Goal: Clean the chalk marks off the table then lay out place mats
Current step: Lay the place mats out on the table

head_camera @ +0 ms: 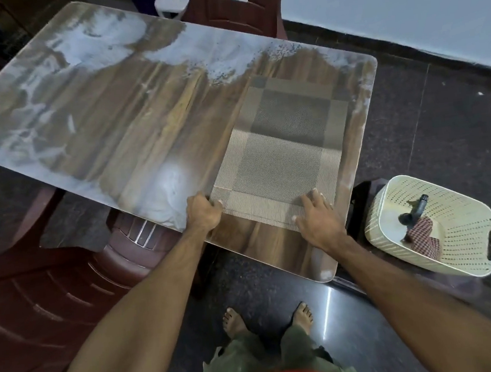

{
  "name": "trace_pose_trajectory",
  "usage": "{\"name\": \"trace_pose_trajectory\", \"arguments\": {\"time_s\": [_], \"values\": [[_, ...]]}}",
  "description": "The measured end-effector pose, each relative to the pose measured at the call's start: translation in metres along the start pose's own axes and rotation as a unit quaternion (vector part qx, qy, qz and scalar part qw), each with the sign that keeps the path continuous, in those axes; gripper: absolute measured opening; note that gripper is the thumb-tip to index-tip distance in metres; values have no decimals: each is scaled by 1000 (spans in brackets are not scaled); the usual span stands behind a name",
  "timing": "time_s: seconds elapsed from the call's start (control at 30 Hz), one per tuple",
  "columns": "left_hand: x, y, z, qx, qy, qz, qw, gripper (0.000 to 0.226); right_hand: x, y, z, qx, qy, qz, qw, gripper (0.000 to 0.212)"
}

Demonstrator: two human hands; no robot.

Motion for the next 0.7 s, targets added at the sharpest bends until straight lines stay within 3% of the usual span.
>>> {"name": "trace_pose_trajectory", "arguments": {"time_s": [0.2, 0.3, 0.37, 0.47, 0.57, 0.63, 0.7], "values": [[8, 9, -6, -55, 5, 14, 998, 39, -4, -9, -35, -30, 22, 4, 999, 51], [7, 21, -16, -139, 10, 54, 989, 9, -2, -14, -66, -32, 52, 3, 998, 48], [5, 26, -25, -166, 7, 51, 985, 33, 4, -16, -90, -16, 97, -40, 994, 52], [3, 32, -42, -191, 2, 18, 981, 18, 13, -12, -128, 103, 183, -114, 971, 53], [2, 37, -59, -205, 2, -11, 979, 51, 25, -1, -142, 185, 190, -29, 964, 48], [2, 40, -70, -211, 2, -26, 977, 55, 38, 3, -133, 125, 136, 52, 981, 46], [0, 43, -77, -209, -4, -35, 977, 54, 47, -2, -122, 40, 57, 49, 996, 51]]}}
Point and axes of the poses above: each hand's wrist, its own x-axis towards the middle knuckle, its own y-axis out of the back of the hand, z = x × y, the point moved 1 cm from there along x, towards the middle knuckle, and after that the axes turned 13 degrees about -z, right-handed, at the moved point
